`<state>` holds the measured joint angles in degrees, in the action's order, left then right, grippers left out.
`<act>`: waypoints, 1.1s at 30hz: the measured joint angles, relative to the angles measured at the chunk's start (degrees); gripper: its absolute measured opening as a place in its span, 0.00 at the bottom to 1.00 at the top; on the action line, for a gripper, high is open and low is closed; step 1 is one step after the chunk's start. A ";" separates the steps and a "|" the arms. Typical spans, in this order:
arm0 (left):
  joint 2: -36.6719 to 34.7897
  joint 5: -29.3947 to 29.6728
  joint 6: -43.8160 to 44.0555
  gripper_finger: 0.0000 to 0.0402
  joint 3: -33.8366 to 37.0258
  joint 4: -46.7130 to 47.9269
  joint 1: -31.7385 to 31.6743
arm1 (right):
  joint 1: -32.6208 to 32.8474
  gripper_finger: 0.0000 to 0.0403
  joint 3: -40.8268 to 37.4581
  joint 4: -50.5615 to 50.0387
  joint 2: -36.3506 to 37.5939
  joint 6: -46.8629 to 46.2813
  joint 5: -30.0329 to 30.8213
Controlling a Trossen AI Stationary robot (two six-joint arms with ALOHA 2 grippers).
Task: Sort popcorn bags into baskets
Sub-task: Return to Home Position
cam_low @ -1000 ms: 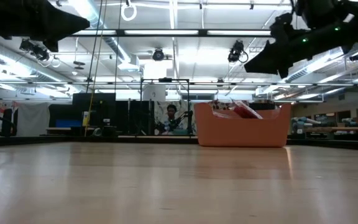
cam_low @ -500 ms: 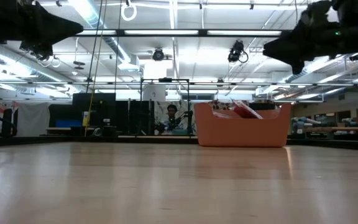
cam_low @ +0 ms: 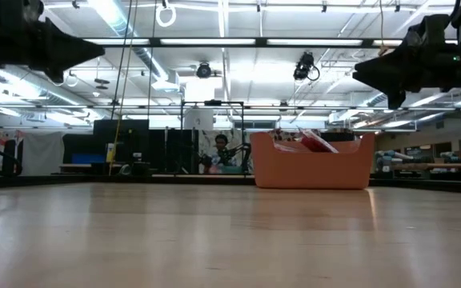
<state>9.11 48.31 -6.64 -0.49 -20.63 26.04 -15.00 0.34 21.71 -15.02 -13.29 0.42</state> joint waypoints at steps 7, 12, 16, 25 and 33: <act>-1.84 1.11 2.48 0.01 0.02 3.43 0.00 | 0.00 0.27 0.02 -5.12 7.28 0.89 -0.04; -1.64 -0.91 -1.69 0.07 0.04 6.69 0.00 | 0.02 0.27 0.02 -7.62 9.76 -0.11 -0.22; -1.60 -0.39 -4.20 0.10 0.04 9.47 0.00 | 0.02 0.27 0.02 -7.42 9.83 -3.30 -0.36; -1.60 -12.03 -3.57 0.10 0.07 15.41 0.07 | 0.31 0.27 0.11 -9.53 9.68 -13.49 -2.62; -1.65 -22.70 -4.73 0.11 0.09 14.30 0.07 | 0.31 0.27 0.11 -14.31 9.68 -6.70 -7.80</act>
<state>7.46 25.61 -11.37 -0.40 -6.33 26.11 -14.70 0.45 7.40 -5.34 -19.98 -7.38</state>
